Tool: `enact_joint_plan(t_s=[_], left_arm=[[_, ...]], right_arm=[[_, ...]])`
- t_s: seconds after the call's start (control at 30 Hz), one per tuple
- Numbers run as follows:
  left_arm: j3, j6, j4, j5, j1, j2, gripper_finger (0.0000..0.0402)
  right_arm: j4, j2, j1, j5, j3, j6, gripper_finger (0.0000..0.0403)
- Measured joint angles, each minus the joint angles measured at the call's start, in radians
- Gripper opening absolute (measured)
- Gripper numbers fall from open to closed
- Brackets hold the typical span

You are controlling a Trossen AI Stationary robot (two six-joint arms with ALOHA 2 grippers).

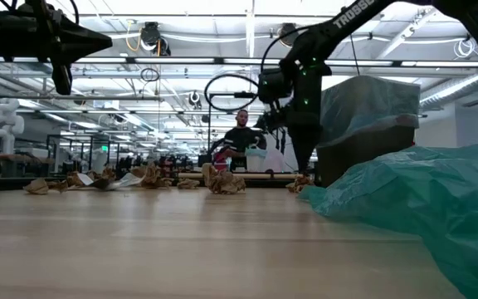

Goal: Place trash/remove bag and relplace
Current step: Put the brown napkin into the black trash bin

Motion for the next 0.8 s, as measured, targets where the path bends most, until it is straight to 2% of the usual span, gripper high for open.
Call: enact_joint_plan(t_s=[0.1, 0.2, 0.3, 0.37, 0.43, 0.47, 0.63, 0.8], left_arm=[[0.000, 0.000, 0.000, 0.000, 0.000, 0.000, 0.0020], [0.000, 0.000, 0.000, 0.000, 0.000, 0.000, 0.0020], [0.000, 0.000, 0.000, 0.000, 0.000, 0.000, 0.0020], [0.000, 0.000, 0.000, 0.000, 0.000, 0.000, 0.0020], [0.000, 0.000, 0.000, 0.000, 0.000, 0.000, 0.0020], [0.000, 0.000, 0.000, 0.000, 0.000, 0.000, 0.0020], [0.000, 0.000, 0.000, 0.000, 0.000, 0.000, 0.0020], [0.000, 0.000, -0.001, 0.000, 0.000, 0.000, 0.0020]], right_arm=[[0.029, 0.001, 0.001, 0.054, -0.032, 0.015, 0.0232], [0.071, 0.001, 0.000, 0.053, -0.046, 0.027, 0.0204], [0.078, 0.001, 0.004, 0.051, -0.047, 0.027, 0.0144], [0.077, 0.001, 0.007, 0.045, -0.047, 0.026, 0.0087], [0.065, 0.001, 0.012, 0.014, -0.046, 0.027, 0.0030], [0.053, 0.000, 0.014, -0.011, -0.046, 0.027, 0.0015], [0.005, -0.056, 0.048, -0.079, -0.046, 0.055, 0.0003], [-0.003, -0.182, 0.084, -0.087, -0.040, 0.113, 0.0001]])
